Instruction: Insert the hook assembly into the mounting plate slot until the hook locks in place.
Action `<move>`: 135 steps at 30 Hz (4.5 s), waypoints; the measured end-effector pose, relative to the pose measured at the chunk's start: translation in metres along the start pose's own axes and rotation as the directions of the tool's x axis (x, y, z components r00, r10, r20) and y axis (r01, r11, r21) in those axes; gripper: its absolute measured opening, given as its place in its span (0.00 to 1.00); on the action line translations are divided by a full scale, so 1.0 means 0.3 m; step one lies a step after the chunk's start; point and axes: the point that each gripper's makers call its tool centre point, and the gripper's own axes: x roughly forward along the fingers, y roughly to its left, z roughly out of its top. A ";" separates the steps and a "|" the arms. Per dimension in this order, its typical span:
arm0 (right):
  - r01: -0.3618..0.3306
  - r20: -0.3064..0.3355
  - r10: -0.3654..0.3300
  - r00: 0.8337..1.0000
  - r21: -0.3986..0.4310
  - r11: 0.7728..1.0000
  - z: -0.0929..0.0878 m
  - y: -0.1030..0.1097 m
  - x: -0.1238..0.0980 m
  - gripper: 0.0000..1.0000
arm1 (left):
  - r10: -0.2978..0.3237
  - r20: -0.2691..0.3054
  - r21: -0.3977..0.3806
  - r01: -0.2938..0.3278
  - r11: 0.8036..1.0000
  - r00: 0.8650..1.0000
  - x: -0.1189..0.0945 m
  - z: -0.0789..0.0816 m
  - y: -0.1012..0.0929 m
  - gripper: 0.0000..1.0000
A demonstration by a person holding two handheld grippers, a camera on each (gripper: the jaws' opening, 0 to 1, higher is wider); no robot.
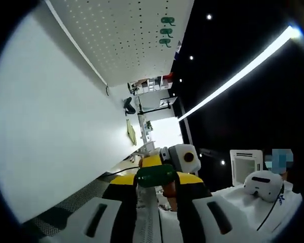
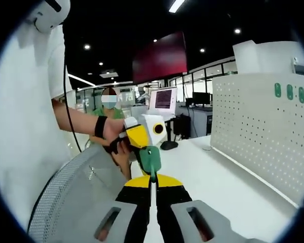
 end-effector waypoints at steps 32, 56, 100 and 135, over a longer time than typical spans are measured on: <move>0.045 -0.014 -0.044 0.999 0.076 0.996 -0.003 -0.010 -0.016 0.00 | -0.033 0.045 0.146 0.026 0.989 0.998 0.003 0.007 -0.001 0.34; 0.257 -0.042 -0.254 0.966 0.173 0.951 0.002 -0.121 -0.037 0.00 | 0.069 0.164 0.321 -0.119 0.940 0.984 -0.018 0.048 0.010 0.50; 0.562 -0.067 -0.561 0.825 0.204 0.802 0.127 -0.300 -0.022 0.00 | 0.211 0.403 0.688 -0.447 0.571 0.890 -0.177 0.159 -0.053 0.78; 0.726 -0.044 -0.731 0.681 0.172 0.666 0.278 -0.434 0.023 0.00 | 0.257 0.409 0.837 -0.473 0.275 0.875 -0.282 0.169 -0.063 0.90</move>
